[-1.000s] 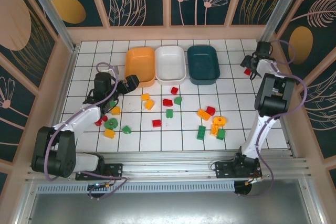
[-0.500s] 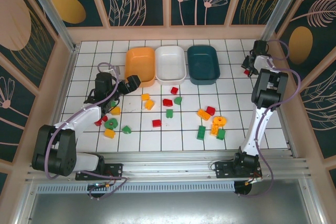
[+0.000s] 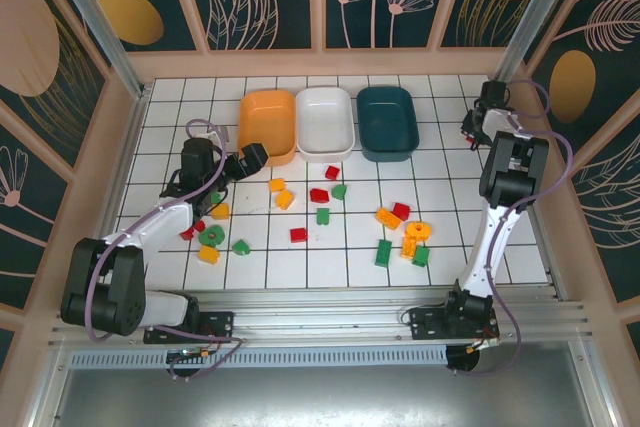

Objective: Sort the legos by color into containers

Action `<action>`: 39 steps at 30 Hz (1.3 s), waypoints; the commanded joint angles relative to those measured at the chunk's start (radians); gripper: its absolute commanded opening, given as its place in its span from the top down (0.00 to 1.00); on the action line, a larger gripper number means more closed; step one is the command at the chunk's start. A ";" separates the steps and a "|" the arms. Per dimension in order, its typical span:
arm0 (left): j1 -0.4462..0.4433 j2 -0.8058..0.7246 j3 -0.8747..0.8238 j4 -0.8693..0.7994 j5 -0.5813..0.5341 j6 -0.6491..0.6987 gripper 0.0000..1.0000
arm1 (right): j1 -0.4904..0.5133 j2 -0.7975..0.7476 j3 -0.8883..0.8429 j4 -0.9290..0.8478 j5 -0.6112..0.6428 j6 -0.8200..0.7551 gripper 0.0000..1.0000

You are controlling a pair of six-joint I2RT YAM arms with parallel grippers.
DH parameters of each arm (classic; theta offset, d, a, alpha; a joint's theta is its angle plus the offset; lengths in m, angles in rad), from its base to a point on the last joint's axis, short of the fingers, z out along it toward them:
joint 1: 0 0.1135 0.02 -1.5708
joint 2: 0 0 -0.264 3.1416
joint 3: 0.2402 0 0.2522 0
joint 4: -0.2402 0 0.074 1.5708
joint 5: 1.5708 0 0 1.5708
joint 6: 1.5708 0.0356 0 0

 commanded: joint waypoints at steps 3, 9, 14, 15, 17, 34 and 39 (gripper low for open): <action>-0.005 -0.024 -0.006 0.010 -0.019 -0.005 0.02 | 0.063 -0.168 -0.097 0.037 0.018 0.015 0.83; -0.005 -0.044 -0.043 0.006 -0.105 -0.040 0.02 | 0.210 -0.358 -0.160 0.067 0.025 -0.006 0.83; -0.006 -0.046 -0.076 0.018 -0.152 -0.072 0.02 | 0.387 -0.360 -0.137 0.026 -0.021 -0.047 0.82; -0.006 -0.046 -0.078 0.019 -0.151 -0.074 0.02 | 0.412 -0.339 -0.124 0.015 -0.022 -0.054 0.81; -0.005 -0.048 -0.086 0.016 -0.150 -0.076 0.01 | 0.444 -0.297 -0.098 0.003 -0.024 -0.059 0.81; -0.005 -0.161 -0.135 -0.080 -0.235 -0.061 0.02 | 0.503 -0.214 0.007 -0.031 0.015 -0.065 0.42; -0.005 -0.206 -0.144 -0.112 -0.270 -0.077 0.02 | 0.536 -0.370 -0.170 0.025 0.048 -0.041 0.44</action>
